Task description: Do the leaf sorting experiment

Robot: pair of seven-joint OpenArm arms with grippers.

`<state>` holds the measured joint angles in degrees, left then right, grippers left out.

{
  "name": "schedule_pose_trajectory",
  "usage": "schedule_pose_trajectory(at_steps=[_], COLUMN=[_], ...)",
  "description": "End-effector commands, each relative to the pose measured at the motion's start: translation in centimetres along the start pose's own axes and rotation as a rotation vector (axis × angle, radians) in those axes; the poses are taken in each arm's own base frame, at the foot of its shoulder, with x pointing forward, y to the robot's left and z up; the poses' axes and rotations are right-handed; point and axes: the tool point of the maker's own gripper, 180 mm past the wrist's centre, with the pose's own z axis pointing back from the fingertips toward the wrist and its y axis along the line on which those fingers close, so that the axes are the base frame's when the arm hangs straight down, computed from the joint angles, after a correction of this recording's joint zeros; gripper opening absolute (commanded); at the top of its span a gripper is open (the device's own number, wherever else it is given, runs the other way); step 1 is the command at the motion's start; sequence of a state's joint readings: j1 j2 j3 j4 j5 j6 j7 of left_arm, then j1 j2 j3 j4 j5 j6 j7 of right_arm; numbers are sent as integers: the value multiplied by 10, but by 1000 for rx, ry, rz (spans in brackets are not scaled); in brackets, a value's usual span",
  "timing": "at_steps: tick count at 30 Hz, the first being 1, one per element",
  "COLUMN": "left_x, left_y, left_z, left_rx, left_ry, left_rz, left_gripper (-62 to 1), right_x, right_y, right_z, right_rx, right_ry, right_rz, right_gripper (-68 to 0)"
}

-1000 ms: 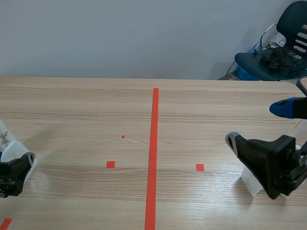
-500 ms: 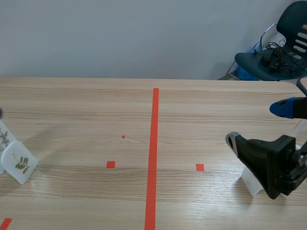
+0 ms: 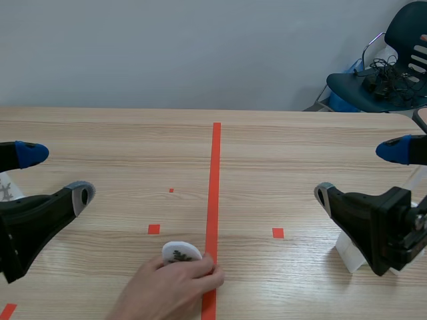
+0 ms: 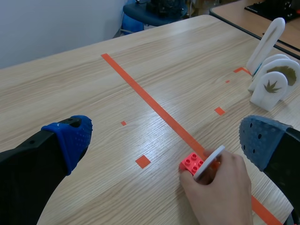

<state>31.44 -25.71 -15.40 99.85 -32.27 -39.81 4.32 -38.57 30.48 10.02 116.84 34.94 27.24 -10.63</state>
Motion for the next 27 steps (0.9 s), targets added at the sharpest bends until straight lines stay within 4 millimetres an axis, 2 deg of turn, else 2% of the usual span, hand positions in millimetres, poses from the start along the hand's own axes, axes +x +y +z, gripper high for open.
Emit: schedule_pose_trajectory(at_steps=[1, 17, 24, 27], left_x=[2, 5, -14, -24], left_y=[4, 3, 4, -4], left_z=[3, 2, 3, 2], left_rx=[16, 13, 10, -10], left_ry=[-10, -30, 73, 105], left_rz=[-6, 0, -52, -60], left_gripper=[14, 14, 14, 14], right_x=[6, 6, 6, 6], right_y=[-3, -3, -3, -3], right_z=[-1, -1, -1, -1], right_rx=[-5, -5, -5, -5], right_ry=[-19, -20, -20, -20], right_rz=[12, 12, 12, 12], right_gripper=[4, 4, 4, 4])
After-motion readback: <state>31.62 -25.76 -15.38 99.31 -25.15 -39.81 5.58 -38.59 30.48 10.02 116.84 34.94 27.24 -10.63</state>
